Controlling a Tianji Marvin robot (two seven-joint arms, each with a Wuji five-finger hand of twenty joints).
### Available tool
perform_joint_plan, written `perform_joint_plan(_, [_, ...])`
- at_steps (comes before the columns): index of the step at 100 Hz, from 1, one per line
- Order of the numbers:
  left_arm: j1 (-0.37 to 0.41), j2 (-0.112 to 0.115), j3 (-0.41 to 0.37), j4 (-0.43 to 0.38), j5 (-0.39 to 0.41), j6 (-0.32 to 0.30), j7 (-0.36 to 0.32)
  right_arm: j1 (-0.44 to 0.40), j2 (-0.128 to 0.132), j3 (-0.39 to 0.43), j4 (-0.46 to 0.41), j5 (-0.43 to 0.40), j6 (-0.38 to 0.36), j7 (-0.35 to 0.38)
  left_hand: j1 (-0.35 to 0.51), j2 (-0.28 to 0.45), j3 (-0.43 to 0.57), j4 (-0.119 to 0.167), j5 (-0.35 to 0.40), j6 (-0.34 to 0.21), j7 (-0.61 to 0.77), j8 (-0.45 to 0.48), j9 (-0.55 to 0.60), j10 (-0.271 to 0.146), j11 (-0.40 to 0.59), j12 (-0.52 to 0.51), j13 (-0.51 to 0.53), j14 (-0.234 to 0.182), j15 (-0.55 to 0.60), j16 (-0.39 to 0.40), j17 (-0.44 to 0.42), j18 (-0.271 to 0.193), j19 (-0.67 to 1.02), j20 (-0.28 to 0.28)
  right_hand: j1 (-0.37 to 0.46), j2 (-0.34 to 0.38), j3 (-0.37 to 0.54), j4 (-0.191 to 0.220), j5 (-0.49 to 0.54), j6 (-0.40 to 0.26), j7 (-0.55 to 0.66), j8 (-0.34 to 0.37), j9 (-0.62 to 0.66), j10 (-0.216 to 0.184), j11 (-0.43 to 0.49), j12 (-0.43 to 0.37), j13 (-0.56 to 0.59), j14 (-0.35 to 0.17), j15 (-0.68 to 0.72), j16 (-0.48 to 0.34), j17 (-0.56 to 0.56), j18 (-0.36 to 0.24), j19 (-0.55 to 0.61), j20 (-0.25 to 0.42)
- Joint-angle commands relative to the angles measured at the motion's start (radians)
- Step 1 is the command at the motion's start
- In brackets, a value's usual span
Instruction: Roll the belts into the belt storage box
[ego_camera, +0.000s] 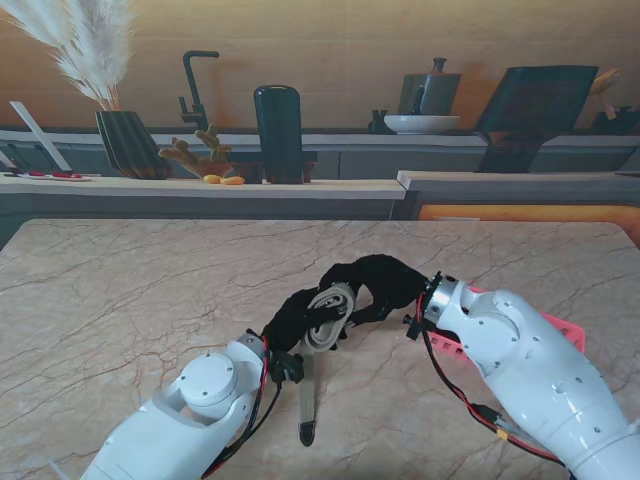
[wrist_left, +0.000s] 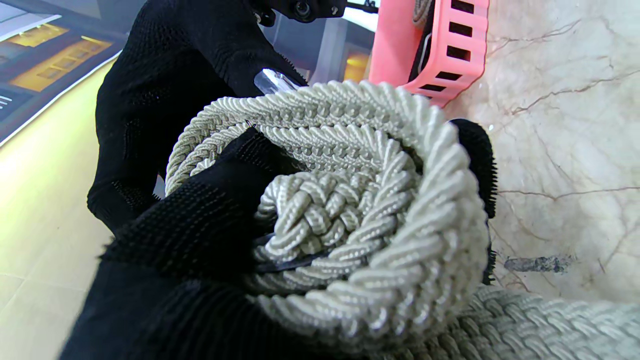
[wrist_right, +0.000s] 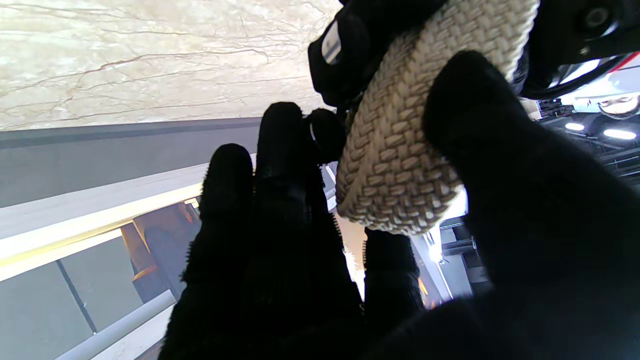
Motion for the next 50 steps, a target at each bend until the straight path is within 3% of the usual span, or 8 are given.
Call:
perform_joint_plan(1, [-0.012, -0.016, -0.006, -0.031, -0.009, -0.02, -0.011, -0.02, -0.017, -0.029, 0.006, -0.014, -0.013, 0.011, -0.062, -0.045, 0.061, -0.035, -0.01, -0.132, 0.029, 0.045, 0.028, -0.042, 0.075, -0.012, 0.04, -0.052, 0.033, -0.006, 0.044, -0.092, 0.097, -0.023, 0.038, 0.089, 0.057, 0.003, 0.134, -0.26, 0.203, 0.026, 0.133, -0.254, 0.098, 0.054, 0.0, -0.083, 0.0, -0.003, 0.001, -0.044, 0.03, 0.01])
perform_joint_plan(6, [-0.012, -0.015, -0.006, -0.031, -0.01, -0.024, -0.014, -0.023, -0.021, -0.028, 0.013, -0.02, -0.008, -0.007, -0.174, -0.089, 0.177, -0.052, -0.003, -0.118, 0.011, 0.055, -0.004, -0.032, 0.14, -0.07, 0.041, -0.048, 0.038, -0.007, 0.047, -0.089, 0.105, -0.03, 0.032, 0.093, 0.062, 0.007, 0.129, -0.252, 0.193, 0.034, 0.121, -0.248, 0.104, 0.055, -0.003, -0.081, -0.005, -0.014, -0.001, -0.043, 0.028, 0.01])
perform_joint_plan(14, [-0.013, -0.015, -0.005, -0.028, -0.009, -0.032, -0.017, -0.032, -0.03, -0.021, 0.021, -0.025, 0.008, -0.043, -0.31, -0.106, 0.287, -0.021, 0.002, -0.102, -0.012, 0.07, -0.025, -0.018, 0.167, -0.108, 0.03, -0.033, 0.055, 0.005, 0.035, -0.064, 0.111, -0.024, 0.035, 0.097, 0.062, 0.003, 0.139, -0.263, 0.2, 0.042, 0.132, -0.249, 0.113, 0.058, 0.004, -0.079, 0.007, -0.01, 0.0, -0.04, 0.029, 0.011])
perform_joint_plan(50, [-0.016, -0.025, 0.003, -0.018, -0.024, -0.047, 0.005, -0.059, -0.042, 0.004, 0.024, -0.002, 0.054, -0.075, -0.527, -0.122, 0.316, -0.055, 0.007, -0.085, -0.048, 0.075, -0.032, 0.002, 0.187, -0.089, 0.011, 0.015, 0.167, 0.035, -0.002, 0.024, 0.198, 0.071, 0.038, 0.135, 0.042, -0.005, 0.149, -0.278, 0.248, 0.009, 0.158, -0.242, 0.116, 0.063, 0.012, -0.068, 0.028, 0.008, -0.001, -0.026, 0.031, 0.012])
